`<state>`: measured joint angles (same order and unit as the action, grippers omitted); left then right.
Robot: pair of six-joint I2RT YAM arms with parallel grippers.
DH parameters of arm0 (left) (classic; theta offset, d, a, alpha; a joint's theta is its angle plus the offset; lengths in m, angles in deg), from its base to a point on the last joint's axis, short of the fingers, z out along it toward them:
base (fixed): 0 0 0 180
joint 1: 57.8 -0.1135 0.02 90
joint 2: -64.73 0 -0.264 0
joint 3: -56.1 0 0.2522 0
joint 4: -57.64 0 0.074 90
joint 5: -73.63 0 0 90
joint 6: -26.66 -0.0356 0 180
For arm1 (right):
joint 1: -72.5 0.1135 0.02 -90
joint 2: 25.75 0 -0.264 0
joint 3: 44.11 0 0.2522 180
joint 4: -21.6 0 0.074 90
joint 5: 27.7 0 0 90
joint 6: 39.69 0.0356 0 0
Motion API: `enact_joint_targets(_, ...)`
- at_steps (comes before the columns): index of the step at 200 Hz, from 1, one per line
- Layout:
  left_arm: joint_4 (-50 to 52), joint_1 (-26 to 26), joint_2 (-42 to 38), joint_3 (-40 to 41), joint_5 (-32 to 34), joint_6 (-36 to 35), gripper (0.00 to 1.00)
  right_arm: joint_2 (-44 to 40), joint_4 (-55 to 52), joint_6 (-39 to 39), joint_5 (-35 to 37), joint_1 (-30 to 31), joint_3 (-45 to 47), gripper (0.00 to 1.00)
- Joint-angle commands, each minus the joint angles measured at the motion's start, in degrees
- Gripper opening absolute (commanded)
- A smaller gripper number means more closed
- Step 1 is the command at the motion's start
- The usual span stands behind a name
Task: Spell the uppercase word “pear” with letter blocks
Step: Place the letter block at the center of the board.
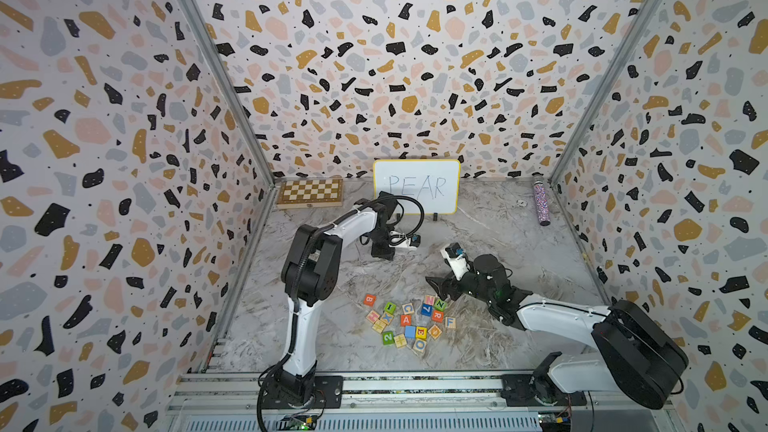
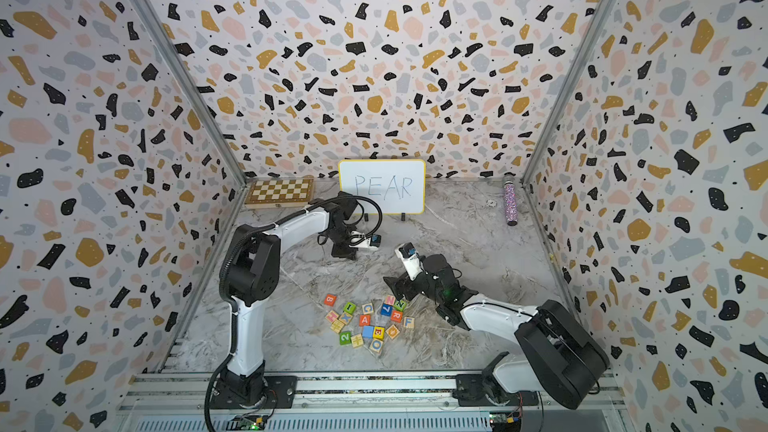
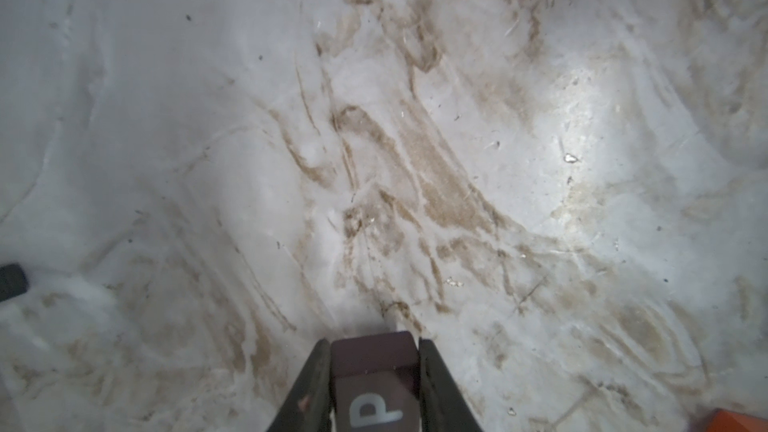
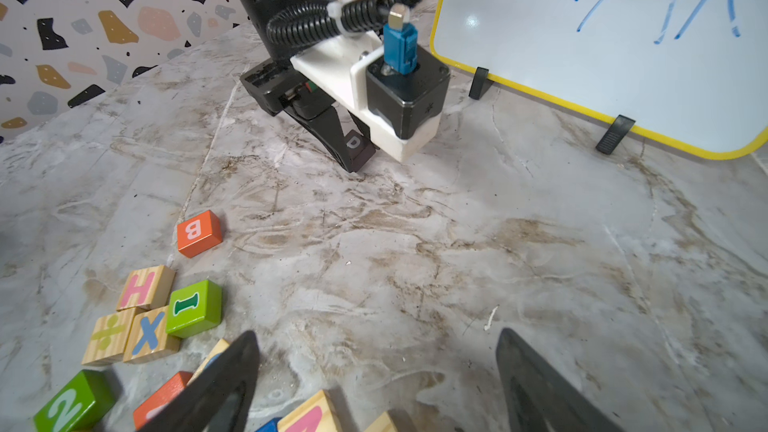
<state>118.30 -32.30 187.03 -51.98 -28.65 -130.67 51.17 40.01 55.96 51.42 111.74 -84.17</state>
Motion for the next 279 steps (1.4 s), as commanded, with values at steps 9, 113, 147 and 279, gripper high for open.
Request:
enact_joint_targets(9, 1.9, -0.7, 1.0, -2.5, 1.2, -1.0, 0.33, 0.7, 0.7, -0.4, 1.0, 0.0, -1.8, 0.91)
enact_joint_targets(113, 1.6, -1.0, -4.8, -2.5, -0.2, 3.8, 0.68, 1.6, -1.4, -0.2, 1.7, 0.0, -4.0, 0.92)
enact_joint_targets(147, -7.4, -1.1, -18.3, 5.6, -3.7, 9.1, 0.74, 0.9, -1.8, 0.3, 1.8, 0.0, -4.7, 0.92)
enact_joint_targets(279, -43.9, -4.0, -48.2, 40.7, 7.9, 60.8, 0.87, 9.3, -8.0, 2.9, 0.1, -2.0, -15.9, 0.93)
